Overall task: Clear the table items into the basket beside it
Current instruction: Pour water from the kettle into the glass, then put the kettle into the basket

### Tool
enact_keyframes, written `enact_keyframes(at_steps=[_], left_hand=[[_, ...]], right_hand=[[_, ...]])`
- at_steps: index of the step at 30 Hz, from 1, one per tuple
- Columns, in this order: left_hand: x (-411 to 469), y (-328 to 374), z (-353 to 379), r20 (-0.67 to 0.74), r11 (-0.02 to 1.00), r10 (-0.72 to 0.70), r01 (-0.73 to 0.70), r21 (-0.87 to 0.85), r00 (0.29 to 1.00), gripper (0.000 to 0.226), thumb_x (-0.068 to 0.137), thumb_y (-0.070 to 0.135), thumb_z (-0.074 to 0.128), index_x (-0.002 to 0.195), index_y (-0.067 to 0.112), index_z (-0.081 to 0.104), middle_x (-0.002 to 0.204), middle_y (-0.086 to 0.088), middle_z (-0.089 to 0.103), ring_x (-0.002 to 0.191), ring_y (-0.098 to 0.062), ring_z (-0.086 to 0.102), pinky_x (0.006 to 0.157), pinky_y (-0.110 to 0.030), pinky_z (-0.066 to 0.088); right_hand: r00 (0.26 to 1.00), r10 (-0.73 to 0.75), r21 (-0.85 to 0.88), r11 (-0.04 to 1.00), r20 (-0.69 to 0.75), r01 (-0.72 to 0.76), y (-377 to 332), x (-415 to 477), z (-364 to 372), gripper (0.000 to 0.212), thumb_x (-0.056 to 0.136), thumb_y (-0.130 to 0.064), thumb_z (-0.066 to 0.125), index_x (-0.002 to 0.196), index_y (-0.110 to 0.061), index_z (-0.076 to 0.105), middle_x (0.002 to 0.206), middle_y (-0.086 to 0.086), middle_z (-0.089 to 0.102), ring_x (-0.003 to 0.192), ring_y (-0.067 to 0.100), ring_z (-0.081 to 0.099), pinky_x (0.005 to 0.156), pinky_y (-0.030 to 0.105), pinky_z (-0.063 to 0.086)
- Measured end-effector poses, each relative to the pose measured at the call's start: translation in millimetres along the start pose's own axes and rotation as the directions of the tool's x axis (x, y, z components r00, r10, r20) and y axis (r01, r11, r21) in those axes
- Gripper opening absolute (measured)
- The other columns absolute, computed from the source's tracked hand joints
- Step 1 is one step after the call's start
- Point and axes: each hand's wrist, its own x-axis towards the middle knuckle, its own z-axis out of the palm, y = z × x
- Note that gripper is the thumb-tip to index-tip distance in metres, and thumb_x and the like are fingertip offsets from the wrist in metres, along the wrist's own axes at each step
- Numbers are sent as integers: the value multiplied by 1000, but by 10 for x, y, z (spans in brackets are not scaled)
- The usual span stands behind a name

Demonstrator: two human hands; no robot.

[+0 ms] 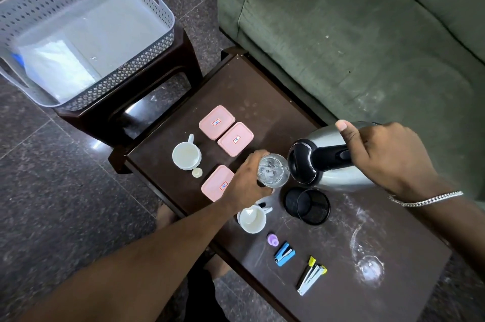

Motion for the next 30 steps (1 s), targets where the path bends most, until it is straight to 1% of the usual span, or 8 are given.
enact_keyframes(at_steps=[6, 10, 13, 18, 22, 26, 28, 30], left_hand=[[16, -11, 3, 2, 1000, -3, 3, 16, 1000, 89, 66, 12, 92, 140, 22, 44, 137, 4, 52, 124, -12, 53, 107, -29, 45], [24, -2, 16, 15, 1000, -19, 19, 7, 1000, 101, 63, 20, 96, 145, 27, 39, 142, 5, 49, 127, -7, 49, 107, -21, 37], [9, 12, 4, 33, 1000, -15, 15, 16, 999, 109, 62, 27, 97, 150, 33, 33, 147, 5, 45, 126, -2, 45, 107, -20, 34], [-52, 92, -97, 22, 1000, 11, -12, 22, 1000, 117, 62, 38, 97, 155, 36, 26, 151, 7, 41, 131, -2, 44, 109, -21, 34], [-52, 303, -275, 13, 996, 78, -79, 36, 997, 116, 63, 46, 95, 156, 36, 26, 153, 8, 38, 132, 6, 34, 111, -21, 32], [26, 594, -512, 25, 985, 170, -171, 26, 985, 115, 67, 50, 93, 159, 30, 27, 155, 8, 38, 142, 0, 36, 114, -19, 29], [72, 747, -619, 29, 979, 203, -203, -17, 979, 114, 68, 48, 93, 160, 28, 30, 157, 9, 38, 146, -3, 35, 118, -28, 34], [114, 895, -742, -2, 971, 234, -234, -41, 972, 111, 68, 50, 93, 159, 29, 33, 157, 11, 38, 146, -4, 37, 117, -36, 41]], right_hand=[[992, 95, 163, 981, 82, -107, 229, 31, 28, 81, 99, -67, 26, 45, -16, 56, 41, 10, 49, 49, 36, 52, 52, 38, 42], [985, 153, 260, 951, 86, -170, 367, 36, 37, 76, 103, -62, 38, 39, -19, 34, 37, 3, 36, 42, 27, 43, 47, 32, 31], [972, 210, 302, 925, 104, -232, 471, 40, 43, 77, 103, -58, 42, 41, -15, 31, 37, 0, 30, 41, 22, 36, 46, 30, 30], [954, 281, 382, 874, 106, -300, 611, 32, 34, 78, 100, -64, 42, 49, -6, 31, 50, 4, 27, 49, 24, 28, 47, 38, 29], [922, 353, 504, 774, 159, -384, 742, 49, 0, 93, 93, -75, 41, 60, 11, 47, 53, 14, 39, 54, 23, 37, 54, 47, 43], [910, 399, 648, 663, 117, -374, 727, 134, -93, 90, 92, -75, 46, 60, 8, 53, 52, 26, 48, 48, 23, 42, 51, 33, 33], [908, 408, 705, 615, 98, -353, 663, 224, -144, 89, 93, -72, 47, 63, 12, 54, 52, 33, 50, 46, 25, 45, 51, 30, 36], [908, 411, 770, 555, 75, -315, 559, 353, -192, 87, 95, -67, 49, 65, 14, 55, 48, 25, 52, 41, 23, 47, 44, 24, 38]])
